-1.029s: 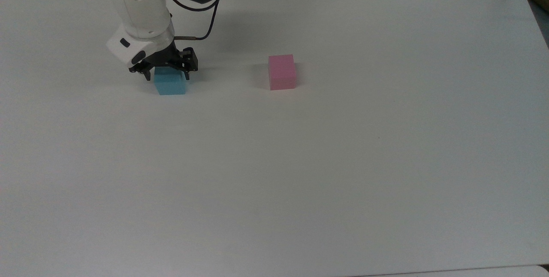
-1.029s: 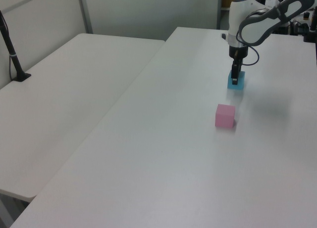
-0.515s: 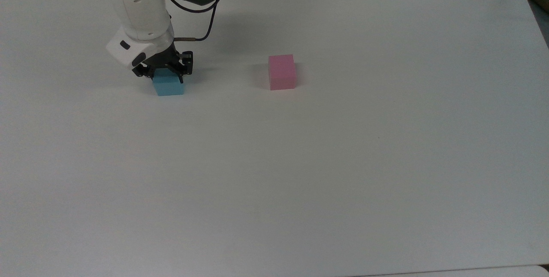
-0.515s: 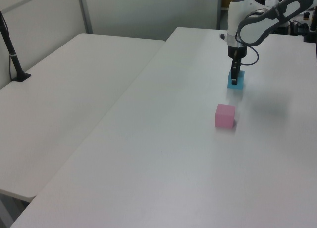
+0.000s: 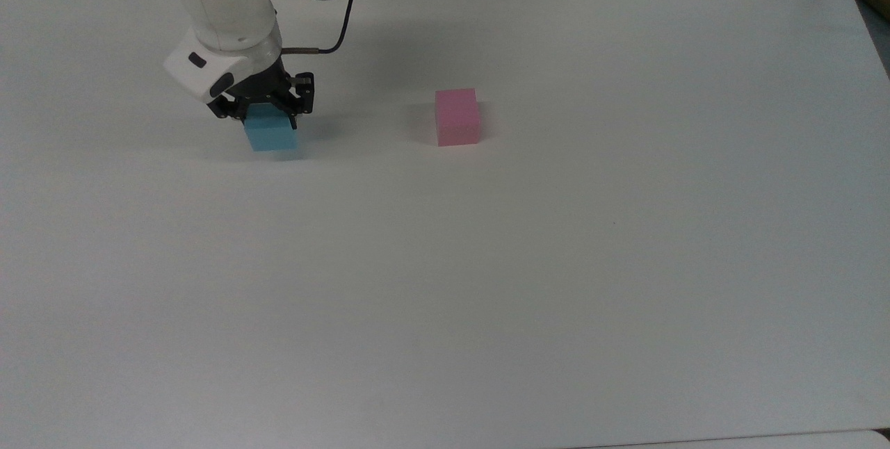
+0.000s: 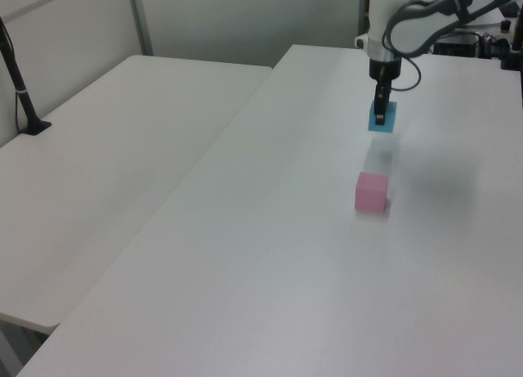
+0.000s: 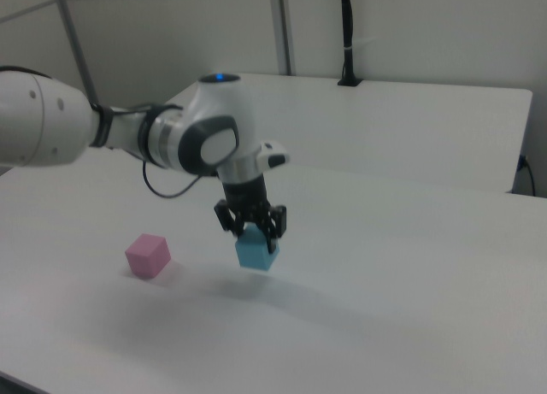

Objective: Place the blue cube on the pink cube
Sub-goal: 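Lift the light-blue cube and carry it above the pink cube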

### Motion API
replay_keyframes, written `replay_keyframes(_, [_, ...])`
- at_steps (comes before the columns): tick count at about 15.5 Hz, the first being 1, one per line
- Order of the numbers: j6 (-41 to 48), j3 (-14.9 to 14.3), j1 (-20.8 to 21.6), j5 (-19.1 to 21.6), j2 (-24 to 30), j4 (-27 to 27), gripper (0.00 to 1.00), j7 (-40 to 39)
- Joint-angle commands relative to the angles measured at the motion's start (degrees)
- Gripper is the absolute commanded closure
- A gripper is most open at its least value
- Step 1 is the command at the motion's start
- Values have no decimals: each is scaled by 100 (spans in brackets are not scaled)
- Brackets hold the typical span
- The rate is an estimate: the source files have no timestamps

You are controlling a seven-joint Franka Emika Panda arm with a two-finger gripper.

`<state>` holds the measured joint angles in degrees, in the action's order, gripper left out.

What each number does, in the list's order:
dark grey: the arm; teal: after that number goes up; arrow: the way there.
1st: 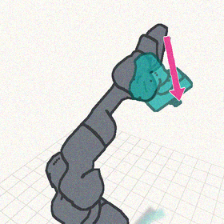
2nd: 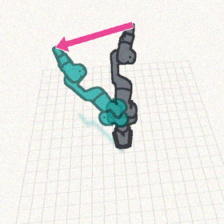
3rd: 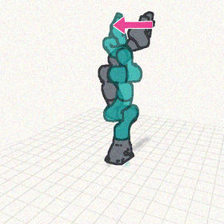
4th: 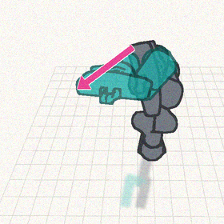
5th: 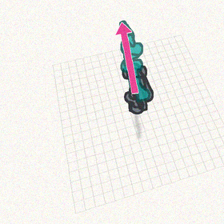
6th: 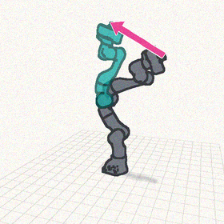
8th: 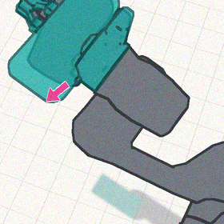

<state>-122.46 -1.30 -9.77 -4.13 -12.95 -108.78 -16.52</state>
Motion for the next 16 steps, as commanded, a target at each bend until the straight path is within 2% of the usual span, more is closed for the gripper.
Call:
replay_keyframes(1, [485, -19, 150, -70, 231, 383, 75, 219])
replay_keyframes(4, [801, -19, 265, -70, 399, 550, 74, 228])
replay_keyframes(10, [1654, -19, 282, 0, 425, 1235, 73, 245])
replay_keyframes(13, [1831, -10, 309, 9, 521, 1324, 73, 507])
replay_keyframes(16, [1831, -10, 571, 9, 575, 1298, 73, 860])
